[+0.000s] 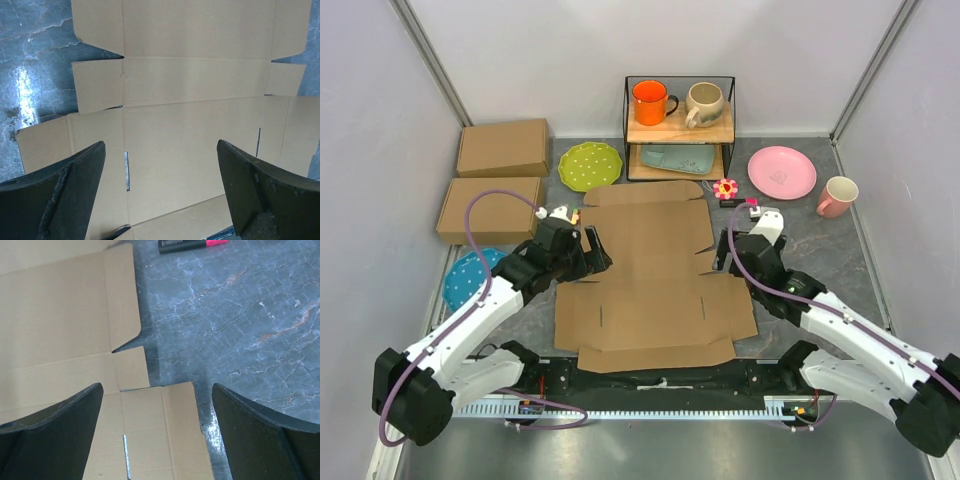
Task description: Fold the paper box
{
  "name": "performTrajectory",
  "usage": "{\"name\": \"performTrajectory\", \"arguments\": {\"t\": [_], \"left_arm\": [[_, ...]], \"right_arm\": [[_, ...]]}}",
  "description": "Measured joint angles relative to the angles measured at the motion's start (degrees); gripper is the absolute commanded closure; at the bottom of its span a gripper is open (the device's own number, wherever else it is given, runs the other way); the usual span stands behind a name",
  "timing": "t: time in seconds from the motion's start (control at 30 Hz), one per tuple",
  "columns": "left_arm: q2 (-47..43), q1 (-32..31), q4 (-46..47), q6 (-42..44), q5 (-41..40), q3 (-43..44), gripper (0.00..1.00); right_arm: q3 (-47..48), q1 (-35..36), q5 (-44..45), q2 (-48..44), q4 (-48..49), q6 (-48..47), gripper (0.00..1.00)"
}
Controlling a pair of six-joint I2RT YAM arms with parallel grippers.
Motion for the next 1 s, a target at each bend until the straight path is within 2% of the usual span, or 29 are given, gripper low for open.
{"name": "performTrajectory", "arguments": {"t": [0.13, 0.3, 0.63, 1.0], "left_arm": [[-0.9, 0.0, 0.0, 0.0, 0.2, -1.7, 0.00], [-5.8, 0.0, 0.5, 0.6, 3.4, -5.6, 0.01], [-13.4, 0.0, 0.3, 1.3, 6.3, -6.8, 0.02], [-13.1, 0.0, -0.1, 1.7, 7.6, -7.2, 0.02]], "right_arm": [[0.0, 0.0, 0.9, 5.0, 0.2, 0.0, 0.02], [0.2, -2.8, -4.1, 15.1, 4.7, -0.5, 0.19], [-0.4, -14.7, -19.8, 23.5, 20.7, 0.5, 0.20], [-1.1, -19.0, -31.3, 34.8, 34.5, 0.7, 0.23]]}}
